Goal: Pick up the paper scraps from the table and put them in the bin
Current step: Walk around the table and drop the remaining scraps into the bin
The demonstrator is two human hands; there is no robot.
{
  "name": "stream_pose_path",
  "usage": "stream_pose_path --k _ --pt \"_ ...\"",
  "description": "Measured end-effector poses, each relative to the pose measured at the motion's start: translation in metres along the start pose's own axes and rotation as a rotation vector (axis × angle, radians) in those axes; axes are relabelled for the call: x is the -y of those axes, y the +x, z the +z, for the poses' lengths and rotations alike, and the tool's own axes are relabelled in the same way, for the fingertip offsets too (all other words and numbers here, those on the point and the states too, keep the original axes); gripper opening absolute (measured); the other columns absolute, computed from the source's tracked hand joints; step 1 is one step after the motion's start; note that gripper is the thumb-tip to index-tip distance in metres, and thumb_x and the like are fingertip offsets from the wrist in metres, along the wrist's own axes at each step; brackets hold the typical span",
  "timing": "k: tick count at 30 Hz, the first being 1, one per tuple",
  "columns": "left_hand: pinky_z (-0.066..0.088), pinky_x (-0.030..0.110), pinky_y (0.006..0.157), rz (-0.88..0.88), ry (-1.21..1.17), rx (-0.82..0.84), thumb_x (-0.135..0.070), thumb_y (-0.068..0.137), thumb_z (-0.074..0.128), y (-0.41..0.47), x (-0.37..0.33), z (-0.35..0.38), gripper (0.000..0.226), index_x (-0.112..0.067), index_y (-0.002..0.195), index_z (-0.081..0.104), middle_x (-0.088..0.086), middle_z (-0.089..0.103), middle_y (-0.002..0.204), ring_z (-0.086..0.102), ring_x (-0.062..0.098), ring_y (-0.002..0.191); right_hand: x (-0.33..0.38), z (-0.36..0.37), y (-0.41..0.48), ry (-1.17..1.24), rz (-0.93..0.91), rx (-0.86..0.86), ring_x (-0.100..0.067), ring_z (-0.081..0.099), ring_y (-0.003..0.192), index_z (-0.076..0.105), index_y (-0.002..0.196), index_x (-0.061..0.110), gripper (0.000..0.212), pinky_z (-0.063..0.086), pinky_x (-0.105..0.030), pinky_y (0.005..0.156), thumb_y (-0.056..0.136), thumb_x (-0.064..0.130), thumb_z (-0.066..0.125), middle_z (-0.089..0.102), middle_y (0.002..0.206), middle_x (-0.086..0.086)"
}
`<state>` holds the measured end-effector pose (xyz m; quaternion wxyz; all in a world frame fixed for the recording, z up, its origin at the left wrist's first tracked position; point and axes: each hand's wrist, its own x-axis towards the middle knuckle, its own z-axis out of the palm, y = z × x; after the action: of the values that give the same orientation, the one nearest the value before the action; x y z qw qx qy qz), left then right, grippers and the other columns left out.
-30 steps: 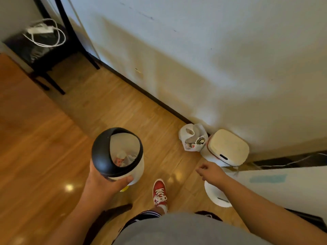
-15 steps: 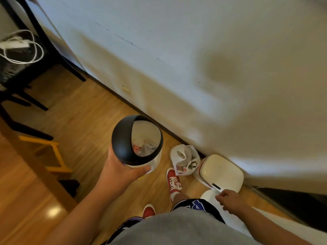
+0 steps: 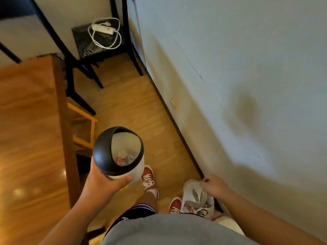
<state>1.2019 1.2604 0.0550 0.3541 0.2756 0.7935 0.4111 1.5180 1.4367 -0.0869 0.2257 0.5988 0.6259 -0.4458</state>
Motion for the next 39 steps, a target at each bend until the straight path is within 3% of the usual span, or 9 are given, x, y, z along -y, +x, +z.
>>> stream_pose_path --k 5,8,15,20,24,26,33,36,39 --pt "0.050 0.051 0.110 -0.138 -0.071 -0.154 -0.027 0.047 0.098 0.030 0.033 -0.050 0.126 -0.021 0.156 0.036 0.004 0.062 0.138 0.060 0.025 0.130 0.130 -0.032 0.057 -0.050 -0.123 0.040 -0.014 0.064 0.090 0.065 0.097 0.025 0.017 0.051 -0.030 0.079 0.094 0.040 0.058 0.066 0.095 0.003" --pt "0.052 0.048 0.106 -0.214 -0.125 -0.207 -0.039 0.038 0.111 0.060 0.045 -0.074 0.138 -0.031 0.153 0.034 -0.006 0.063 0.132 0.062 0.017 0.122 0.198 -0.042 0.084 -0.096 -0.187 0.051 -0.015 0.064 0.088 0.063 0.090 0.024 0.017 0.050 -0.029 0.076 0.095 0.039 0.058 0.065 0.091 0.002" --pt "0.053 0.036 0.098 -0.233 -0.111 -0.226 -0.020 0.060 0.105 0.151 0.033 -0.108 0.109 -0.044 0.141 0.036 -0.020 0.064 0.121 0.061 -0.003 0.110 0.277 -0.082 0.112 -0.176 -0.187 0.070 -0.019 0.066 0.088 0.066 0.094 0.014 0.021 0.055 -0.036 0.086 0.097 0.033 0.057 0.068 0.094 -0.005" --pt "0.047 0.018 0.090 -0.143 -0.107 -0.177 -0.019 0.064 0.103 0.222 -0.008 -0.111 0.112 -0.050 0.143 0.030 -0.028 0.059 0.121 0.058 -0.020 0.106 0.285 -0.125 0.137 -0.156 -0.115 0.038 -0.021 0.062 0.082 0.062 0.088 0.012 0.016 0.047 -0.031 0.071 0.096 0.024 0.057 0.065 0.090 -0.008" --pt "0.049 0.035 0.106 -0.100 -0.092 -0.169 -0.018 0.064 0.103 0.281 -0.042 -0.105 0.115 -0.039 0.152 0.033 -0.022 0.057 0.131 0.057 0.002 0.123 0.285 -0.158 0.174 -0.212 -0.066 0.033 -0.020 0.059 0.069 0.065 0.090 0.001 0.018 0.042 -0.029 0.060 0.093 0.016 0.055 0.065 0.080 -0.012" --pt "0.048 0.030 0.105 -0.079 -0.090 -0.184 -0.018 0.064 0.103 0.311 -0.054 -0.102 0.117 -0.036 0.155 0.032 -0.014 0.057 0.138 0.054 0.007 0.128 0.292 -0.173 0.198 -0.227 -0.050 0.048 -0.019 0.058 0.065 0.064 0.087 0.003 0.017 0.041 -0.026 0.056 0.093 0.016 0.056 0.064 0.076 -0.009" --pt "0.046 0.005 0.081 -0.127 -0.155 -0.342 -0.030 0.054 0.107 0.372 -0.070 -0.117 0.118 -0.056 0.140 0.030 -0.026 0.057 0.127 0.052 -0.032 0.110 0.399 -0.215 0.274 -0.337 -0.118 0.120 -0.015 0.059 0.063 0.061 0.083 0.013 0.017 0.044 -0.025 0.056 0.094 0.025 0.057 0.066 0.077 -0.007" --pt "0.049 0.013 0.086 -0.207 -0.210 -0.474 -0.018 0.062 0.105 0.371 -0.060 -0.135 0.112 -0.053 0.141 0.034 -0.022 0.062 0.125 0.054 -0.035 0.102 0.477 -0.218 0.290 -0.434 -0.246 0.148 -0.013 0.058 0.062 0.059 0.075 0.015 0.021 0.042 -0.023 0.055 0.094 0.024 0.057 0.063 0.075 -0.003" --pt "0.051 0.024 0.090 -0.294 -0.293 -0.638 -0.039 0.048 0.104 0.355 -0.047 -0.153 0.109 -0.069 0.128 0.037 -0.024 0.063 0.124 0.059 -0.028 0.103 0.560 -0.205 0.294 -0.553 -0.385 0.178 -0.014 0.062 0.073 0.063 0.084 0.019 0.016 0.046 -0.025 0.060 0.093 0.033 0.060 0.066 0.083 -0.003"
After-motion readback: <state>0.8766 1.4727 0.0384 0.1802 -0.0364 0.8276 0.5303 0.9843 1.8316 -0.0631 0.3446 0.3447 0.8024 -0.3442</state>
